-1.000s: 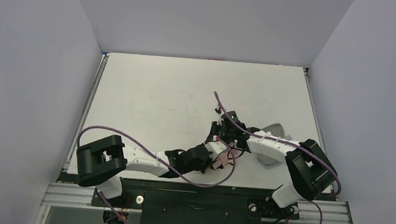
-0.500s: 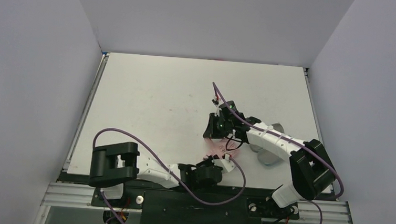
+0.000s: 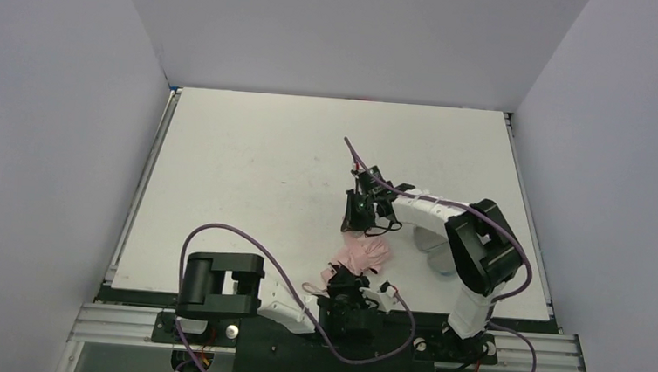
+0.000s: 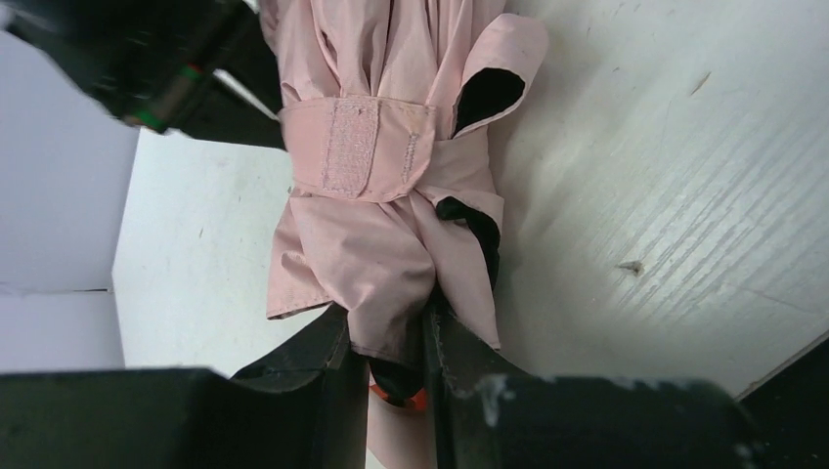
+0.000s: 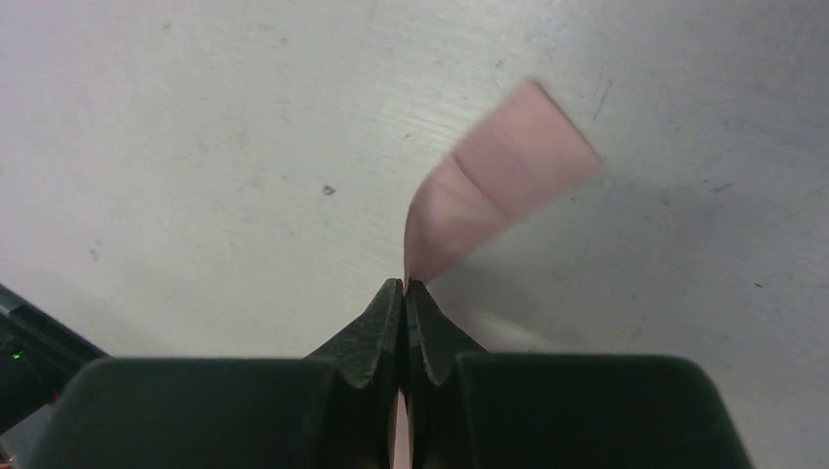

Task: Put away the umbrella

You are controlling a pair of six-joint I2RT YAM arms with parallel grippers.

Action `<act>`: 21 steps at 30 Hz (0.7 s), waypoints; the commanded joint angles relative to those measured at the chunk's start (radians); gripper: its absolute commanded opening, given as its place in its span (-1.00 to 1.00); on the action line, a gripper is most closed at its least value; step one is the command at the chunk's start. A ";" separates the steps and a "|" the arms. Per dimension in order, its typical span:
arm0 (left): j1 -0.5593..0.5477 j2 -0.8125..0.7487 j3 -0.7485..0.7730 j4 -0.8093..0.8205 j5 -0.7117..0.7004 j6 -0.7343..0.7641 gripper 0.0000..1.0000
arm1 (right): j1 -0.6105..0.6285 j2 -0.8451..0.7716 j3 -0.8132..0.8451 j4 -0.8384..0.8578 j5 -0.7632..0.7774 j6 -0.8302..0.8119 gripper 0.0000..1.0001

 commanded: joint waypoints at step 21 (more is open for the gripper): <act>0.025 0.101 0.061 -0.238 0.048 -0.138 -0.57 | 0.095 -0.061 -0.465 0.496 0.074 0.157 -1.00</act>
